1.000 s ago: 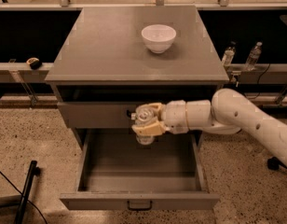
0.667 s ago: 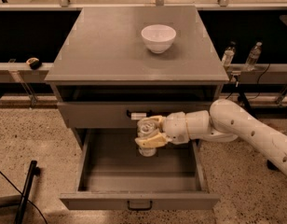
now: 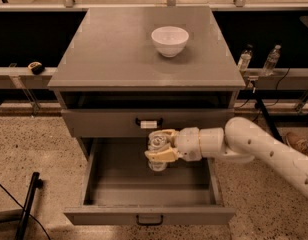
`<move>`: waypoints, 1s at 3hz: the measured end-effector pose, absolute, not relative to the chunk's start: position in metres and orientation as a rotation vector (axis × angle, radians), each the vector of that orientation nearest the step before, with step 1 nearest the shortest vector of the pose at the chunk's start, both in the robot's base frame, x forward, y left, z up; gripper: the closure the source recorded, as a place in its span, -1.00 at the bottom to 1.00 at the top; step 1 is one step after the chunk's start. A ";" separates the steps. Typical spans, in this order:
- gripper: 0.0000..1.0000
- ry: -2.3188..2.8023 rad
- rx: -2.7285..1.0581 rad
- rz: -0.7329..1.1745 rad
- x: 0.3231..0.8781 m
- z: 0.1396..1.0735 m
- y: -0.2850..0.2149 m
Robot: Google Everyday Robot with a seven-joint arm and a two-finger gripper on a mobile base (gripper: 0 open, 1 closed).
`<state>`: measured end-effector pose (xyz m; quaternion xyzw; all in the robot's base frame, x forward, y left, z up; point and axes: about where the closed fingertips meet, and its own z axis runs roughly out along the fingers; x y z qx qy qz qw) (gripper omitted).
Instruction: Place 7up can into middle drawer
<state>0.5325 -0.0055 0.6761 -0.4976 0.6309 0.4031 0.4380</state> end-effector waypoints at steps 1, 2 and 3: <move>1.00 1.599 -1.166 0.966 0.528 0.579 0.007; 1.00 1.604 -1.156 0.975 0.524 0.528 0.015; 0.62 1.605 -1.150 0.987 0.522 0.523 0.017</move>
Offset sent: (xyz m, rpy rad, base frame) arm -0.0112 0.0247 -0.2111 0.0180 0.0259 -0.0864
